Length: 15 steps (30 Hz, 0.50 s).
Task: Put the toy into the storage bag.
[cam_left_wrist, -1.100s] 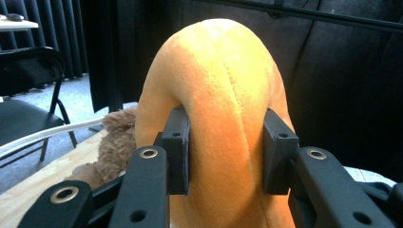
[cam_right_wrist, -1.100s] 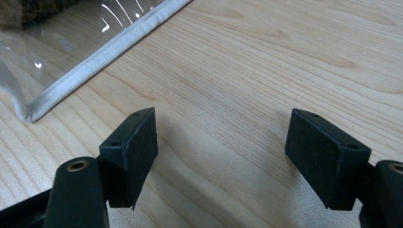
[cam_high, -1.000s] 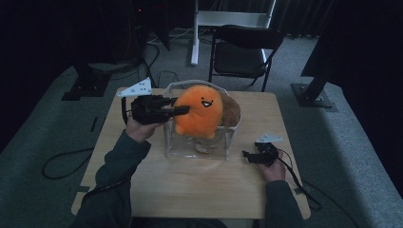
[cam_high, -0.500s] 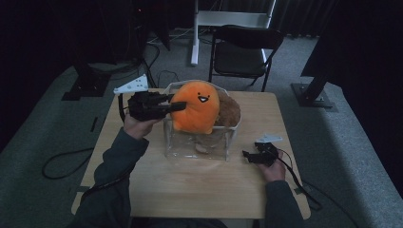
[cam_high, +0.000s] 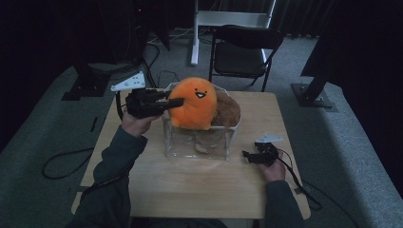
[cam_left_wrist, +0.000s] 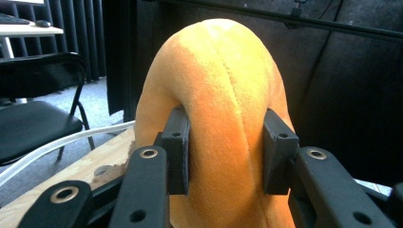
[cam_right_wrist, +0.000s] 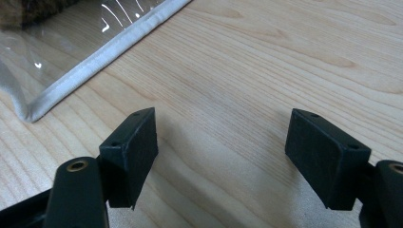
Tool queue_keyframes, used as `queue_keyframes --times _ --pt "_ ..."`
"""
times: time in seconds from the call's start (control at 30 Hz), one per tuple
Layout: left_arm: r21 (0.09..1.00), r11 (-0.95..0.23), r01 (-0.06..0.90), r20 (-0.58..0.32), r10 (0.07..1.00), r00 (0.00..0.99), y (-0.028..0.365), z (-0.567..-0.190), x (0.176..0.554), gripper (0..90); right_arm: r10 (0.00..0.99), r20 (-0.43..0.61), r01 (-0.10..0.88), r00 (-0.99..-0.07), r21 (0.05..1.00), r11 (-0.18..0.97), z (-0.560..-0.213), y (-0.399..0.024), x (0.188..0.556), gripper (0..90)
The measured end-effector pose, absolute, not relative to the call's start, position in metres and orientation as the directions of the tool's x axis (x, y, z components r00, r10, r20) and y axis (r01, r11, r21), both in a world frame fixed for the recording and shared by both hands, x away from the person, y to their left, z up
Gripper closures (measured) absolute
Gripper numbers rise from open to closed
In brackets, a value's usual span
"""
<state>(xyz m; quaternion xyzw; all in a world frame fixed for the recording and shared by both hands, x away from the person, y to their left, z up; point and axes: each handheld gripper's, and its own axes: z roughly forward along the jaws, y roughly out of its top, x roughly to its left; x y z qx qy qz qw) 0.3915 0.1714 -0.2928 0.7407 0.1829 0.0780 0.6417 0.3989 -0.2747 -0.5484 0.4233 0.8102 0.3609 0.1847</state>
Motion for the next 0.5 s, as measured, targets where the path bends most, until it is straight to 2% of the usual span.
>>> queue_keyframes --times 0.5 --pt "0.979 -0.107 0.173 -0.116 0.407 0.906 0.1793 -0.2919 0.3977 62.6 0.819 0.006 0.553 -0.574 0.741 0.381 -0.5484 -0.2748 0.3989 25.4"
